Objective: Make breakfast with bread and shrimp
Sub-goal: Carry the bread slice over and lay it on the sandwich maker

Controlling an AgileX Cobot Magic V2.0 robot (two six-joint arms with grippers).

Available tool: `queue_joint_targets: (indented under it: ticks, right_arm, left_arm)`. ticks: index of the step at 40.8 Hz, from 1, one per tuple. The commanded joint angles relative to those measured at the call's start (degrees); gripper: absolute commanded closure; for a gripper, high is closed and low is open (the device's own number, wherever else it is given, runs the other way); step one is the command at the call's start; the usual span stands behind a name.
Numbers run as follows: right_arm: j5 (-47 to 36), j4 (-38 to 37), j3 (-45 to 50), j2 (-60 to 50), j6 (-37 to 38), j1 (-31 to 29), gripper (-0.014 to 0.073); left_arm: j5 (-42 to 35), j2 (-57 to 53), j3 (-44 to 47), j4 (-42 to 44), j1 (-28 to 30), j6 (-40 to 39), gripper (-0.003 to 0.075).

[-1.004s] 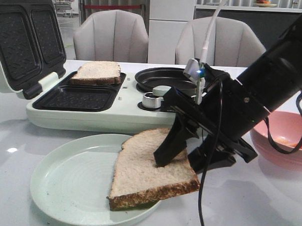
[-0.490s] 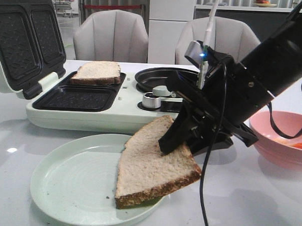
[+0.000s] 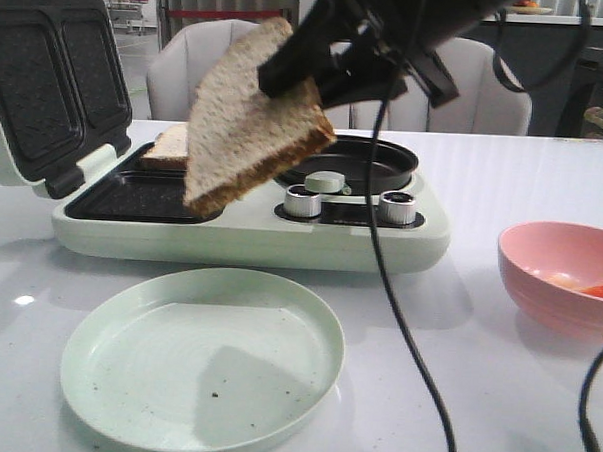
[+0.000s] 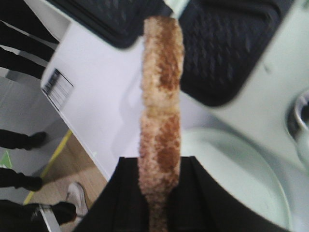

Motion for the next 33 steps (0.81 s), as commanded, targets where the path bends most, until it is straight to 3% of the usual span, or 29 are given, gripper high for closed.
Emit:
queue_joint_targets:
  ticks: [1,14,27,33]
  right_arm:
    - [-1.6,5.2,-6.6,1.3,-0.6,1.3,0.0559]
    - [-1.8,11.4,-23.4,17.6,-0.6,3.0,0.0559]
    - [-3.1,17.2,-30.1,26.7,-0.5,3.0,0.0554]
    - [-3.3,17.2,-30.1,27.8,-0.5,3.5,0.0413]
  left_arm:
    - [-3.8,-0.1,-1.4,0.6,-0.4,-0.2,0.0234]
    - [-3.8,-0.1,-1.4,0.6,-0.4,-0.2,0.0234]
    - [-3.8,-0.1,-1.4,0.6,-0.4,-0.2,0.0234]
    - [-3.8,-0.1,-1.4,0.6,-0.4,-0.2,0.0234]
